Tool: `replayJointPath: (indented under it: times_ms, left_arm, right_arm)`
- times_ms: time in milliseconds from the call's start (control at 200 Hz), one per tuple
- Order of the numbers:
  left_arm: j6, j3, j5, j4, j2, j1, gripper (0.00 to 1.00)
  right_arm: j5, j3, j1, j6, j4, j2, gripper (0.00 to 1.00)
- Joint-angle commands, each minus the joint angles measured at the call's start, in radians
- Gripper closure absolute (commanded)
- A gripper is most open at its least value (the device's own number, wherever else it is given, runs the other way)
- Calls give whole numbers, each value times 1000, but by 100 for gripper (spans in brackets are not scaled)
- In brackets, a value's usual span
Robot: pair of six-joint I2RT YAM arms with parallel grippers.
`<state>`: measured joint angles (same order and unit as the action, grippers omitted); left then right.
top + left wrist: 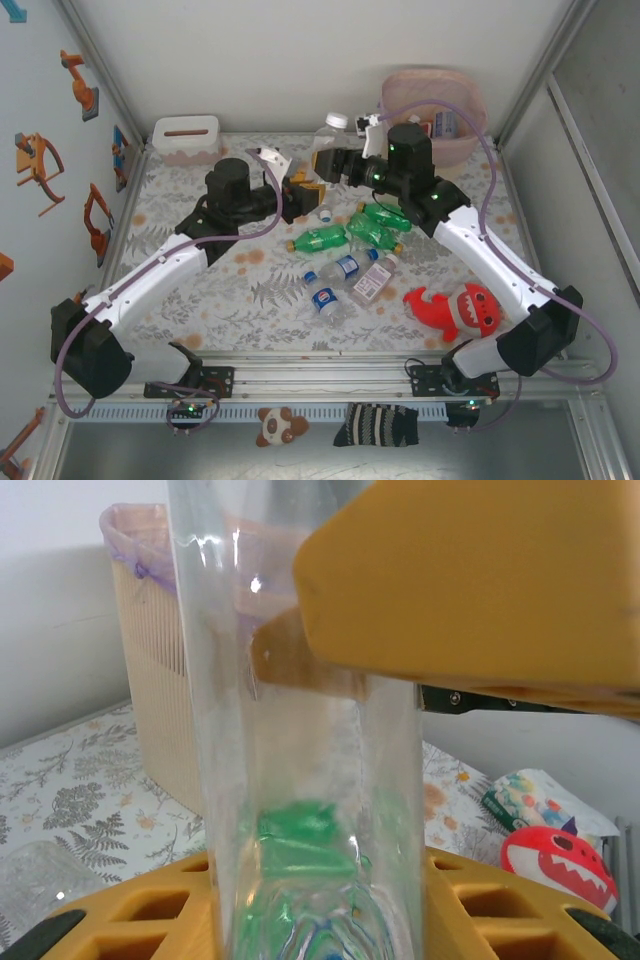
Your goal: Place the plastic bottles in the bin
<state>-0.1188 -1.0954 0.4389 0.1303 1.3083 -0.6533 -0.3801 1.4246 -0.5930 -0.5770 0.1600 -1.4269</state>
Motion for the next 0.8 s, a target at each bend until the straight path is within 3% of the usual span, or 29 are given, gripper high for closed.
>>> replayJointPath:
  times_ms: [0,265,381,511,796]
  left_arm:
    - [-11,5,21,41,-32,7,73]
    - [-13,12,18,38,-41,9,67]
    - [-16,15,13,37,-49,10,50]
    - [-18,25,9,37,-62,12,39]
    - [-13,63,-11,14,-116,15,36]
  right_arm:
    - [6,41,-10,-1,-12,3,25]
    - [31,58,-12,-12,-8,8,32]
    - [54,75,-12,-8,2,6,33]
    - [85,110,-5,11,30,-5,34]
    - [113,261,86,51,111,-64,35]
